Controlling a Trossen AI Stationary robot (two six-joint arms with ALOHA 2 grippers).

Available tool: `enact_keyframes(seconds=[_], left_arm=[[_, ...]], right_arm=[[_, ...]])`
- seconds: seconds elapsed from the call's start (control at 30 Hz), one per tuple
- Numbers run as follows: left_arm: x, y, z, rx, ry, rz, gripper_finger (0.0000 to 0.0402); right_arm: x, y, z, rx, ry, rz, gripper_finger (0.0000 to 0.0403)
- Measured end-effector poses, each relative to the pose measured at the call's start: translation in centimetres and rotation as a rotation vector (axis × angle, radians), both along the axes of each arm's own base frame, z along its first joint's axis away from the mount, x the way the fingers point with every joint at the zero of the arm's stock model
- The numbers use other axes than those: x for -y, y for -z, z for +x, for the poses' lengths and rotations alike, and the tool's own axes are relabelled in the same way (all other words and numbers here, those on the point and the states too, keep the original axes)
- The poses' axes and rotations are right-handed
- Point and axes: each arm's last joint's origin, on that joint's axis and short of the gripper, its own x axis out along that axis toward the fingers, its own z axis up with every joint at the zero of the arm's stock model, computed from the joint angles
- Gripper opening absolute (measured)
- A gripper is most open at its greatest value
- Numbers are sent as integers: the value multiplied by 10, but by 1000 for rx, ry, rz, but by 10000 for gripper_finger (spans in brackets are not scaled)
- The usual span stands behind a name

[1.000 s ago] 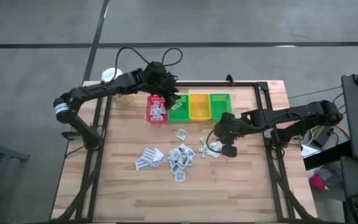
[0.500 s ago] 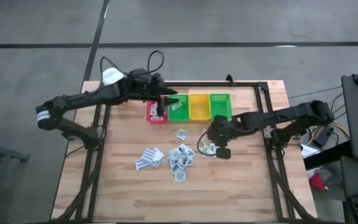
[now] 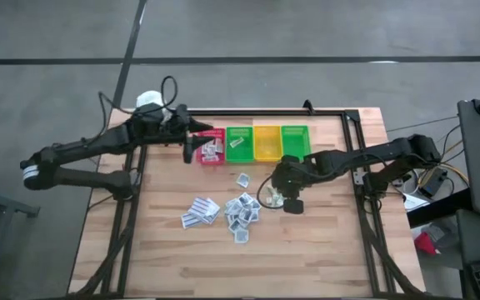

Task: Pick & Place First Aid Supplies
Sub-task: Put the green bandage into the left green bin

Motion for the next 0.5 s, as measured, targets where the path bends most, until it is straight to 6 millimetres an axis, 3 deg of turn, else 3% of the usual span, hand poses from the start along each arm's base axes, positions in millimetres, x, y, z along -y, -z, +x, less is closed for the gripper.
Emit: enact_keyframes(seconds=[0.23,0.5], left_arm=[[8,5,-21,35,-3,-5,175],[12,10,-31,42,-6,-28,175]], right_arm=[[0,9,4,-21,82,38,76],[-2,21,18,-66,111,62,99]])
